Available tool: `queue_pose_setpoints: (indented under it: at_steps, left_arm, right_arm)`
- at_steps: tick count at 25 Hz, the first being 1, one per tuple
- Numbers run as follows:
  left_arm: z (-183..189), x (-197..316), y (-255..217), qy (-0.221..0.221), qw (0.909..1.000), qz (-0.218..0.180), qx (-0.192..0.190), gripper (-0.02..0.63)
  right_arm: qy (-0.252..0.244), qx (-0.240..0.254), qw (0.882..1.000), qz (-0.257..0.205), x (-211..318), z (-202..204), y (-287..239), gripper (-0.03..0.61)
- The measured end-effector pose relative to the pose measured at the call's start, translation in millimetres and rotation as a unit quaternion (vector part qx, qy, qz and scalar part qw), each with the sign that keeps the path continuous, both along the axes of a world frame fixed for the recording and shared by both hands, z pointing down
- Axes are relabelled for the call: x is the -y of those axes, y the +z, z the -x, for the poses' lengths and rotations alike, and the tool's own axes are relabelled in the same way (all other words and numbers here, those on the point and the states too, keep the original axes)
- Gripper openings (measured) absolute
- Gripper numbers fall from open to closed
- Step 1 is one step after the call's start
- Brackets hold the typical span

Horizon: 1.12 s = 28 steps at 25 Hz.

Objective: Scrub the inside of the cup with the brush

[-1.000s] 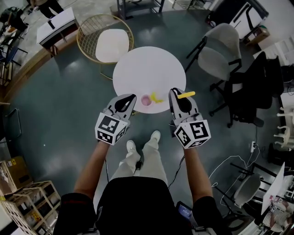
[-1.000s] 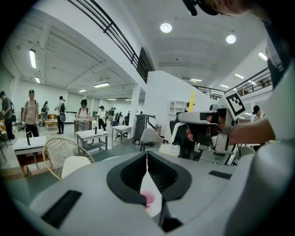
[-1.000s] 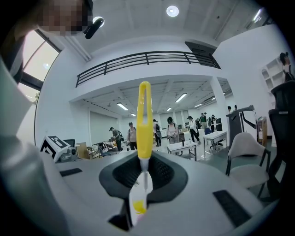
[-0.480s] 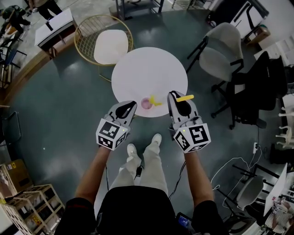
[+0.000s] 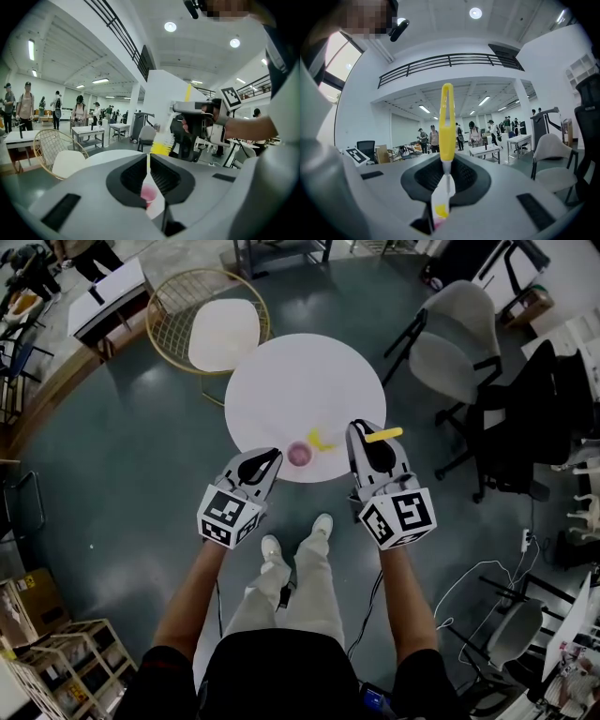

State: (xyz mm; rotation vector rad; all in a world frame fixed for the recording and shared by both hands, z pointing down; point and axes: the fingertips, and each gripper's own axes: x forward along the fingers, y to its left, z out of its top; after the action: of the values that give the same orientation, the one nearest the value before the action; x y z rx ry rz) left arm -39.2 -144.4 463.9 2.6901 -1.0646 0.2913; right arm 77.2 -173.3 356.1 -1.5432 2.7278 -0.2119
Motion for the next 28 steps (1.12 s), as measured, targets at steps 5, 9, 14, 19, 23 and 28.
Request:
queue_pose_setpoints:
  at_steps: [5, 9, 14, 19, 23, 28]
  left_arm:
    - [-2, 7, 2, 0.004, 0.9999, -0.013, 0.004, 0.017]
    - [-3, 10, 13, 0.003, 0.9999, -0.014, 0.009, 0.017]
    - [-8, 7, 27, 0.014, 0.9998, -0.008, 0.013, 0.017]
    - [-17, 3, 40, 0.037, 0.9988, -0.012, 0.029, 0.056]
    - [-22, 3, 53, 0.048, 0.998, -0.006, 0.04, 0.129]
    - [-20, 6, 62, 0.044, 0.9981, -0.006, 0.043, 0.158]
  right_arm:
    - [-0.001, 0.005, 1.0, -0.001, 5, 0, 6, 0.048]
    - [-0.003, 0.005, 1.0, 0.001, 6, 0, 13, 0.048]
    - [-0.001, 0.01, 1.0, 0.005, 4, 0, 23, 0.048]
    - [-0.005, 0.011, 1.0, 0.008, 5, 4, 32, 0.048]
    - [-0.008, 0.015, 1.0, 0.011, 6, 5, 43, 0.048]
    - [-0.01, 0.019, 1.0, 0.014, 6, 9, 51, 0.048]
